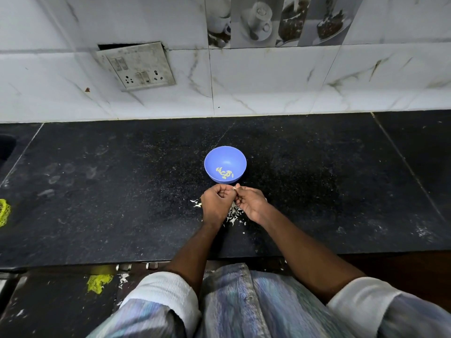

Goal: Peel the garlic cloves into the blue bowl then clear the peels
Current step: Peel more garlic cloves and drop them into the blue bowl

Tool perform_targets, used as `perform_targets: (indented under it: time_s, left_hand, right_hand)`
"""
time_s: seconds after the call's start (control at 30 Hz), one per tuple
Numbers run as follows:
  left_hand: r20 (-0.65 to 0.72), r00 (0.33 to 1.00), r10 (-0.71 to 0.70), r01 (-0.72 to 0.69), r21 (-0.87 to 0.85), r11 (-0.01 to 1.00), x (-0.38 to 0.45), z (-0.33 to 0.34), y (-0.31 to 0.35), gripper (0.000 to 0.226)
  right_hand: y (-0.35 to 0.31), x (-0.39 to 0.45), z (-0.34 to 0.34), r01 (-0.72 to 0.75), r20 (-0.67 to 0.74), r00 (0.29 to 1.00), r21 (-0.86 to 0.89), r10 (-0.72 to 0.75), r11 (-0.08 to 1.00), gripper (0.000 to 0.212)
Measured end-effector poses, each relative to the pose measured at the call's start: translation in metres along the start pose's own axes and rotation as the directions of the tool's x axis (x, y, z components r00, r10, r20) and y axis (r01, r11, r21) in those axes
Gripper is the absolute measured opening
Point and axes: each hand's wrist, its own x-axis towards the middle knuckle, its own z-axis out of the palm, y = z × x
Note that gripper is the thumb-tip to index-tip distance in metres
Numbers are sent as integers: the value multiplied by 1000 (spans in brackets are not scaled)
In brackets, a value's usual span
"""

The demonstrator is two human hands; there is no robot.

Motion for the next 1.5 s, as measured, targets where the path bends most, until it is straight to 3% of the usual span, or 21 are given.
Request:
perform_targets:
  time_s: [0.23,0.37,0.43,0.63,0.83,0.97,1.1,1.2,1.3,1.4,1.5]
  left_hand:
    - [24,999,37,-38,63,997,-4,-2,0,7]
    - [18,999,37,-39,140,989,1,-4,-5,18]
    - [31,998,53,-57,128,990,1,-6,-5,12]
    - [40,995,87,-88,29,996,1,-9,-1,30]
    - [47,989,142,-143,30,989,0,-5,1,31]
    - [22,984,175,-176,64,982,-2,-4,3,29]
    - [53,984,169,-170,0,986,-2,-3,4,23]
    - [66,994,82,-80,-42,996,1,-2,2,21]
    - [51,986,-158,165,-204,965,2,3,5,21]
    - [130,861,-491,497,-416,761,7,10,7,34]
    - [252,692,-676,692,-497,523,14,12,3,20]
  right_hand:
    - [0,0,-3,15,-1,1000,-10,-15,1000,18]
    - [-1,-1,-4,68,-10,998,-113,-70,991,19]
    - [0,-1,-6,108,-17,993,-187,-113,976,20]
    - [-2,-3,-10,193,-45,974,-341,-221,920,25]
    - [-3,-4,-13,172,-9,982,-386,-190,906,24]
    - [-5,-4,-17,140,19,989,-391,-144,910,8]
    - [-8,-8,-17,150,-17,985,-420,-173,895,15]
    - [-8,-8,-19,181,-12,977,-487,-214,855,15]
    - [-2,-5,-20,306,56,937,-607,-344,734,8]
    - [-2,-2,-19,421,151,870,-723,-469,548,13]
    - [-4,-1,-21,438,190,854,-766,-485,471,18]
